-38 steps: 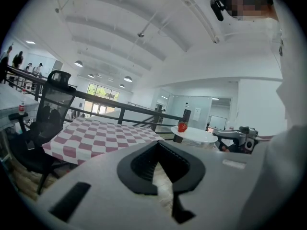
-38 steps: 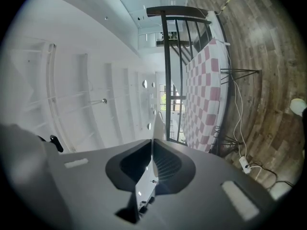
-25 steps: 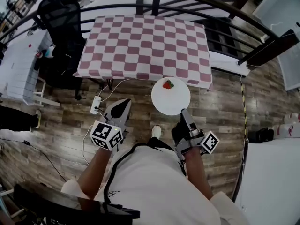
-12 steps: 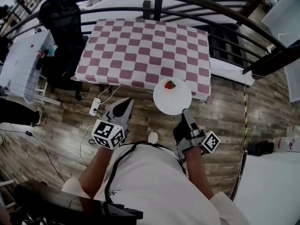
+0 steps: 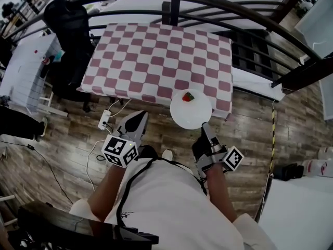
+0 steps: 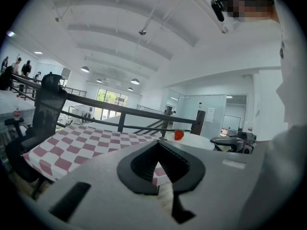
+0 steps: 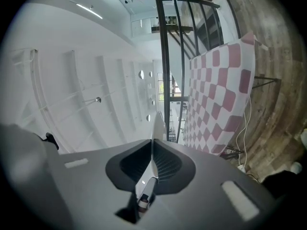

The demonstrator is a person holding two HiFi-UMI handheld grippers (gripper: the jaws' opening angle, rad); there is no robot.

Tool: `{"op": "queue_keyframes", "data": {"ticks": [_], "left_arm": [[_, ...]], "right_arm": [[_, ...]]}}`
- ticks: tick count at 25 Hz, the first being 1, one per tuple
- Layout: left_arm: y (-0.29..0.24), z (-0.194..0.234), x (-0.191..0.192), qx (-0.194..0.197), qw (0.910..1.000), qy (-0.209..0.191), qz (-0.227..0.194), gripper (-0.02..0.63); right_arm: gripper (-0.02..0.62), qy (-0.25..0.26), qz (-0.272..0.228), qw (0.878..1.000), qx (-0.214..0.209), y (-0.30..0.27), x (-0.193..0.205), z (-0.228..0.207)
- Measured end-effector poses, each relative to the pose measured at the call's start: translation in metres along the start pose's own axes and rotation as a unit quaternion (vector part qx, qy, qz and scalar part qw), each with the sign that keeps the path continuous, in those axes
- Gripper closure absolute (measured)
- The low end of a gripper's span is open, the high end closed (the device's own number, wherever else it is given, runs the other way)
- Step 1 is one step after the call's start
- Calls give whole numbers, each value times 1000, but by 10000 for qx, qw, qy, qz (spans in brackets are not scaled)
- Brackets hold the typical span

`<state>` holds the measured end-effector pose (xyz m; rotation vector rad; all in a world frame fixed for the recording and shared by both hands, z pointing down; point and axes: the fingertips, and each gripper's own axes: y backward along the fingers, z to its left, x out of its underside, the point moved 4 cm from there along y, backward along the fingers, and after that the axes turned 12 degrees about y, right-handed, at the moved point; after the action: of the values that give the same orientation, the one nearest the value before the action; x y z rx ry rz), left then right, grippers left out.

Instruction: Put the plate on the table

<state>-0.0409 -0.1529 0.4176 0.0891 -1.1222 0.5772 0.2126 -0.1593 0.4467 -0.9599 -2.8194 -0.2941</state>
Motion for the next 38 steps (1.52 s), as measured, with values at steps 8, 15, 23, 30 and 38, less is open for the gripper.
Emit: {"op": "queue_keyframes", "data": {"ticks": [8,15,23,30,38], "left_arm": [[-14,11,-2,-88,9999,-4,68,600],[-57,30,-14,172,9997,-27,163,600],[-117,71,-40,428,9985,-17,337,600],[-171,116,-70,548,9971,-15,521,600],[-219,145,-78,726,9946,-62,740,600]], "right_arm": [[574,-76,-44,9999,50,-10,-9,-16],[574,-63,-185,9998,64,-40,-20,-29],[573,-60,-383,9991,154,-94,-41,-59],[572,18,-487,9987,139,-162,-63,-78],[574,88,-688,9975,91,-204,-80,-101]]}}
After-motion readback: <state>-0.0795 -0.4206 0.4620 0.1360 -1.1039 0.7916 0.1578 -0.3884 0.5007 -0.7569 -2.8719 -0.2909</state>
